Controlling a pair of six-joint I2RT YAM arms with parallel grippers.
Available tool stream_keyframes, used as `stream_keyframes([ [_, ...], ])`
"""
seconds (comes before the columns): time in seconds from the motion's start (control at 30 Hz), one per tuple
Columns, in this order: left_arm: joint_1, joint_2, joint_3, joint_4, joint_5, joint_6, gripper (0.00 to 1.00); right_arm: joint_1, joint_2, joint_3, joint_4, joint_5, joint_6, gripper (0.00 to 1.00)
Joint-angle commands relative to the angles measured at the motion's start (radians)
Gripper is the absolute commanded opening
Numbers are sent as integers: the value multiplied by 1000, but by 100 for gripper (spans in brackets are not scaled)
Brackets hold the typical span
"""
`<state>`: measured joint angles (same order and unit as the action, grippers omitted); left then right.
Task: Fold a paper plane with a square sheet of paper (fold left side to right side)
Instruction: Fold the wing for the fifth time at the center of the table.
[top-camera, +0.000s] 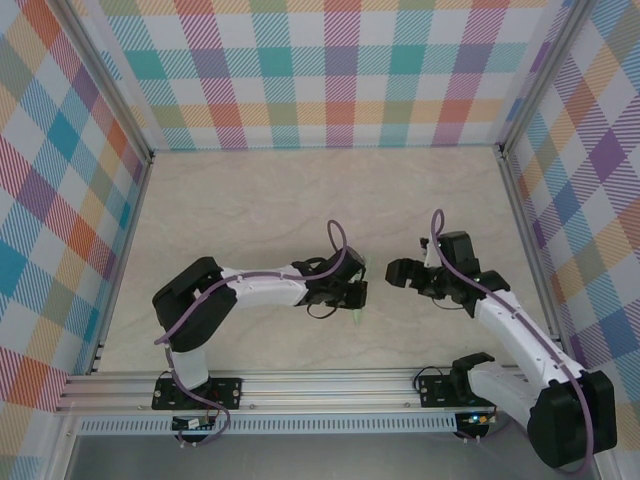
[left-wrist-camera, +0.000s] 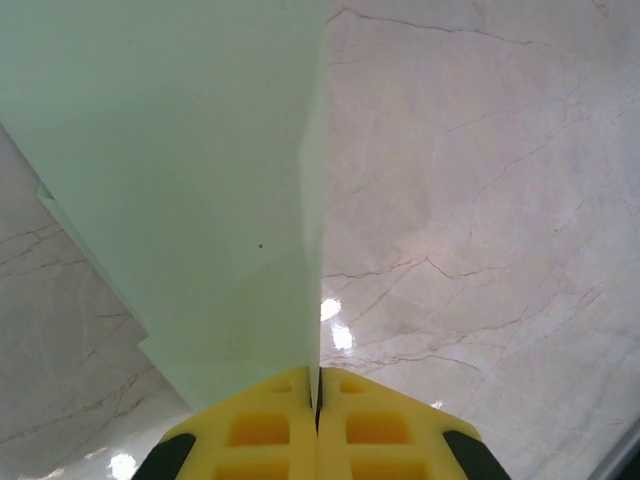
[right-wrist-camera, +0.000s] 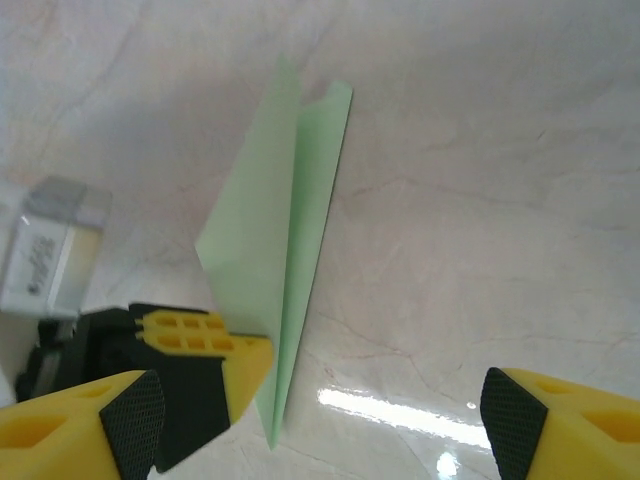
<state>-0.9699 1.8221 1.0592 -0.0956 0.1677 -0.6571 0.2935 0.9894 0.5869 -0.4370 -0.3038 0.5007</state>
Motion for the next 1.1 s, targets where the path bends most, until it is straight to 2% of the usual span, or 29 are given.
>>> stream_keyframes([
  [0.0, 39, -17, -46, 171, 146, -67, 0, -1, 32, -41, 151, -112, 47, 85],
  [0.2, 87, -15, -120, 308, 223, -102, 0, 11, 122, -78, 276, -145, 93, 83],
  [0.47, 138, 10, -163, 416, 306, -122, 0, 37, 244, -84, 409, -141, 137, 74],
  [0.67, 155, 25, -196, 479, 331, -148, 0, 58, 334, -47, 457, -123, 148, 63],
  [1.07, 165, 49, -231, 527, 338, -165, 0, 96, 483, 27, 497, -81, 192, 58],
])
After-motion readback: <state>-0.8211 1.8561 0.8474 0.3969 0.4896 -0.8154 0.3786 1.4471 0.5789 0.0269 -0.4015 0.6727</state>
